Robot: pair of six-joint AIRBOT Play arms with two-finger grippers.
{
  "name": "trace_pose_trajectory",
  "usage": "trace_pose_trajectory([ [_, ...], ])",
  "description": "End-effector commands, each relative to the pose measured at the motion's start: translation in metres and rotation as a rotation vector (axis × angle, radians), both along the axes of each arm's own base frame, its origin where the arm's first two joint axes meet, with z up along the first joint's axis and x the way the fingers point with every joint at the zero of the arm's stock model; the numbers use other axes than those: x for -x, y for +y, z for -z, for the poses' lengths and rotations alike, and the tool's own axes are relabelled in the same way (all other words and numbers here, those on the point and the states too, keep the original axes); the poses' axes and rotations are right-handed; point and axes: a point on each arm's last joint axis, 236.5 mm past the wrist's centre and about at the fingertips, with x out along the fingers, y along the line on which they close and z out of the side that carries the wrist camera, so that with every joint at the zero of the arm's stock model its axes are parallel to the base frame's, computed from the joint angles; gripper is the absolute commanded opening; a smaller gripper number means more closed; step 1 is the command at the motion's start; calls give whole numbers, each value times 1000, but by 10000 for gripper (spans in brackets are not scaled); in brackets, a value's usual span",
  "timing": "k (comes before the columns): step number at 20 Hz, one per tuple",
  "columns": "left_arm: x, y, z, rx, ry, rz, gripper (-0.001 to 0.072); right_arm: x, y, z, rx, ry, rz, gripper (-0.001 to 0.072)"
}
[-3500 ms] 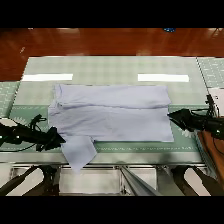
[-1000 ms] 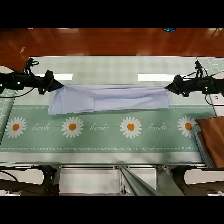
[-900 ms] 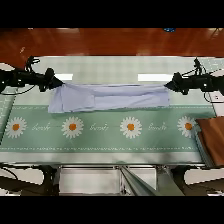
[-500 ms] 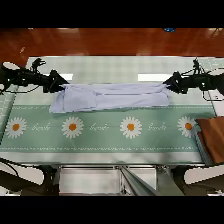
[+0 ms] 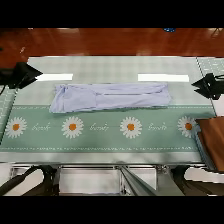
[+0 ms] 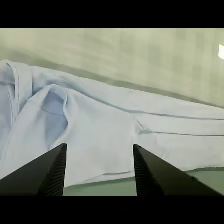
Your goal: Fold the shirts.
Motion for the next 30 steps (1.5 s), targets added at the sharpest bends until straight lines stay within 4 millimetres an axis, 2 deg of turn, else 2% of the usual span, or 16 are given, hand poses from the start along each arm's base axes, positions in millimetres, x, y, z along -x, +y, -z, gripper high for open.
trace_pose_trajectory([
  [1, 43, -21, 11, -129, -180, -26, 508, 6, 2, 35, -66, 32, 72, 409],
  [4, 75, -49, 51, -102, -93, 56, 507, -6, 28, 63, -158, 68, 57, 409],
  [9, 79, -58, 66, -82, -39, 86, 508, -12, 82, 95, -246, 131, -66, 409],
  [12, 78, -60, 69, -62, -20, 78, 507, -21, 114, 94, -261, 107, -130, 409],
  [17, 78, -67, 75, -48, -1, 91, 508, -39, 148, 92, -240, 67, -147, 402],
  [18, 78, -68, 76, -47, 2, 95, 508, -40, 154, 92, -237, 66, -157, 364],
  [19, 78, -69, 77, -43, 5, 95, 507, -39, 160, 92, -235, 66, -171, 268],
  [20, 78, -69, 78, -42, 8, 95, 508, -38, 165, 91, -232, 60, -199, 20],
  [22, 78, -69, 78, -38, 11, 96, 507, -32, 168, 80, -239, 51, -236, 26],
  [24, 77, -74, 73, -2, 6, 90, 500, -18, 158, 58, -169, 42, -304, 26],
  [25, 75, -80, 70, 24, -2, 92, 455, -8, 150, 46, -111, 45, -337, 26],
  [26, 77, -91, 66, 36, -18, 128, 444, 4, 140, 30, -36, 43, -367, 26],
  [27, 80, -105, 64, 30, -33, 179, 336, 14, 133, 14, 22, 32, -371, 26],
  [28, 85, -121, 65, 25, -32, 232, 54, 25, 128, -5, 73, 4, -374, 26],
  [29, 84, -137, 66, 16, -46, 274, 15, 35, 126, -22, 104, -28, -373, 26],
  [30, 80, -152, 66, 10, -58, 302, 15, 46, 129, -39, 120, -61, -377, 26],
])
